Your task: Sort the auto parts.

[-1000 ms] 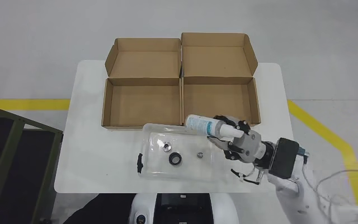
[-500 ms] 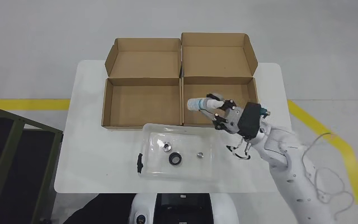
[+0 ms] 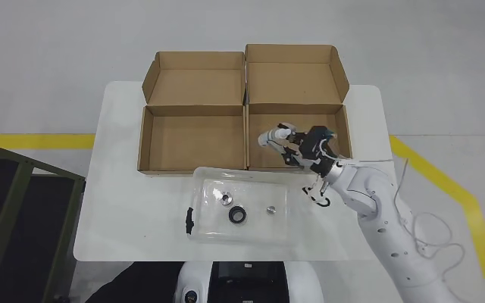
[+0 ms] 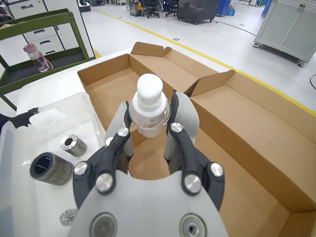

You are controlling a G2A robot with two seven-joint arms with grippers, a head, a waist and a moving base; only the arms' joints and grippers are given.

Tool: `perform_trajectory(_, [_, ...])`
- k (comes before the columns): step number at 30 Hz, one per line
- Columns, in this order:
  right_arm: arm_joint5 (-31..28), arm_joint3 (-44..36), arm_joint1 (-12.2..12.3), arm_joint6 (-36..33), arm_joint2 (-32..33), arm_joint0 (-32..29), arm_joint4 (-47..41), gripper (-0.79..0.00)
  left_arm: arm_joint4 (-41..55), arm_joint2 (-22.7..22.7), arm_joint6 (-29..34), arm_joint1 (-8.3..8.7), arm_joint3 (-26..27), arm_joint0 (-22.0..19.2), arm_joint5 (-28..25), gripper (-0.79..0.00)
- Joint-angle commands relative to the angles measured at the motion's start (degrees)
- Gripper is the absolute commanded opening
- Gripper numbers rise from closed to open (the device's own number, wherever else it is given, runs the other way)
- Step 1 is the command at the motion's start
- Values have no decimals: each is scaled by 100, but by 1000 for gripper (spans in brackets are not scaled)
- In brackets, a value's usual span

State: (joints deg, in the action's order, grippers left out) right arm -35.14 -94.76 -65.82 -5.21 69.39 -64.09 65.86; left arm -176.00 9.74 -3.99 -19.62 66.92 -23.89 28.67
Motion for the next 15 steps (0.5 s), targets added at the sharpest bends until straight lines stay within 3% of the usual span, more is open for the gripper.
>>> perform_trajectory(1, [60, 69, -12, -143, -54, 71, -31, -785, 0, 0, 0, 0, 0, 0, 0, 0])
perform_trajectory(15, [260, 980, -147, -1013, -579, 867, -192, -785, 0, 0, 0, 0, 0, 0, 0, 0])
